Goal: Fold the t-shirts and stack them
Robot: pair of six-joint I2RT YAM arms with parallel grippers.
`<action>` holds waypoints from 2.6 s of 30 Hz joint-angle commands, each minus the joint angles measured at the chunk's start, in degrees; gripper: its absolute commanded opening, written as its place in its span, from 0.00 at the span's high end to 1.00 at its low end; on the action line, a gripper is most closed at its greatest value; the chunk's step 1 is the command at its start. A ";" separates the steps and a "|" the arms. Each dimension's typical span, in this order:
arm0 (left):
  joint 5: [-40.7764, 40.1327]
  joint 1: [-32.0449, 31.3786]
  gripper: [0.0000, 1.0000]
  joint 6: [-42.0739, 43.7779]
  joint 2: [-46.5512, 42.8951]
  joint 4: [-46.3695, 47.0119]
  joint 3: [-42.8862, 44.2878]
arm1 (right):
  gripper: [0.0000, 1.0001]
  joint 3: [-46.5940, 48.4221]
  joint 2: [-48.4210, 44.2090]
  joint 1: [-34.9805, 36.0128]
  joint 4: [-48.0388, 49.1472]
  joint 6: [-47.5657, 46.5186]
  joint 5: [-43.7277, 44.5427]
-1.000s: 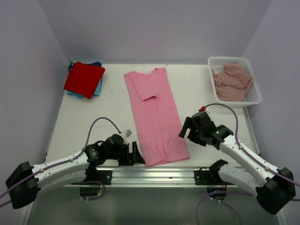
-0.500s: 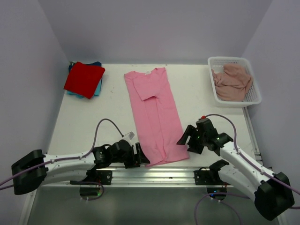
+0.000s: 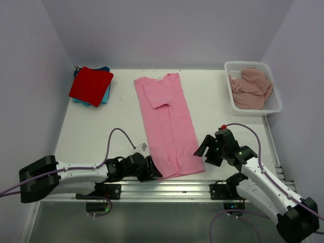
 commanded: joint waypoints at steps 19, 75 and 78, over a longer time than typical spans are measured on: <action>-5.06 -0.76 0.62 -1.21 2.03 3.24 -0.46 | 0.38 -5.36 -5.22 -0.31 -6.56 2.27 -1.21; -26.06 0.73 1.00 12.49 -6.93 -18.73 10.00 | 1.00 7.02 10.40 -0.31 10.49 -7.65 -4.02; -26.77 4.42 1.00 18.19 -7.99 -17.86 9.91 | 1.00 9.13 15.06 -0.31 12.25 -8.97 -3.50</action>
